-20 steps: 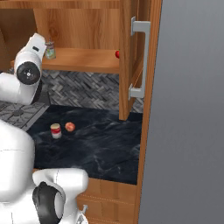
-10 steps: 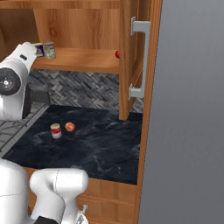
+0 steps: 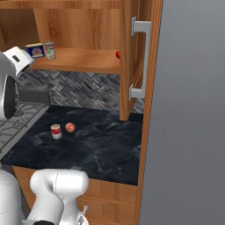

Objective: Pick the cans from the counter and place them in their designated side in the cabinet.

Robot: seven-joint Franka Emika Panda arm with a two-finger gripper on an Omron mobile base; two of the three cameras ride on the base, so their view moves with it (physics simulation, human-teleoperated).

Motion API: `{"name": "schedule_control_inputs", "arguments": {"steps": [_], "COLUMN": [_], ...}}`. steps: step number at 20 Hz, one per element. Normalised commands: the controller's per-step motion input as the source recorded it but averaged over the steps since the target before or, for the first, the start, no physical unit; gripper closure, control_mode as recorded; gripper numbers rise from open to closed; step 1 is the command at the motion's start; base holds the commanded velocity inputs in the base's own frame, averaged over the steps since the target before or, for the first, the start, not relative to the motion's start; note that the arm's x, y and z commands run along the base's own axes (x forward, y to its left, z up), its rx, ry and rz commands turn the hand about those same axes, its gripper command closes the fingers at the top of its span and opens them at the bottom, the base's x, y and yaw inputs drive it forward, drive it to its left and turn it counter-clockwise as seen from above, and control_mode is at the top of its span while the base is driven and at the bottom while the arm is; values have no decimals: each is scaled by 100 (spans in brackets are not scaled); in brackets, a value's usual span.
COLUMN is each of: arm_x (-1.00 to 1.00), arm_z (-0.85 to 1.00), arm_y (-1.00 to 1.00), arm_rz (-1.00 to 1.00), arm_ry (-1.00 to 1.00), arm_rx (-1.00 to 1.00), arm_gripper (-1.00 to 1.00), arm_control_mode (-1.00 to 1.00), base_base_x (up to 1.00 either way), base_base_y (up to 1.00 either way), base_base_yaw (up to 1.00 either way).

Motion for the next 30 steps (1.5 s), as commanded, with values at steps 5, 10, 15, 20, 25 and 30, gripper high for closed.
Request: {"name": "schedule_control_inputs", "arguments": {"steps": [5,10,15,20,25,30], "arm_x": [-49,1,4,0,8,22], "arm_z": [-10,-19,-32,-50,-39,-23], "arm_y": [-19,5,3,-13,-6,0], "arm_rz": [-6,0,-1,-8,-9,-4], "arm_ry": [38,10,0,0,0,0], "arm_rx": [-2,-2,-5,-5,-1,0], "arm_gripper": [-100,-100,-100,-100,-100,-100], "arm_control_mode": [-100,-100,-100,-100,-100,-100], "base_base_x": [0,0,0,0,0,0], "base_base_y": [0,0,0,0,0,0], "base_base_yaw": [0,0,0,0,0,0]}}
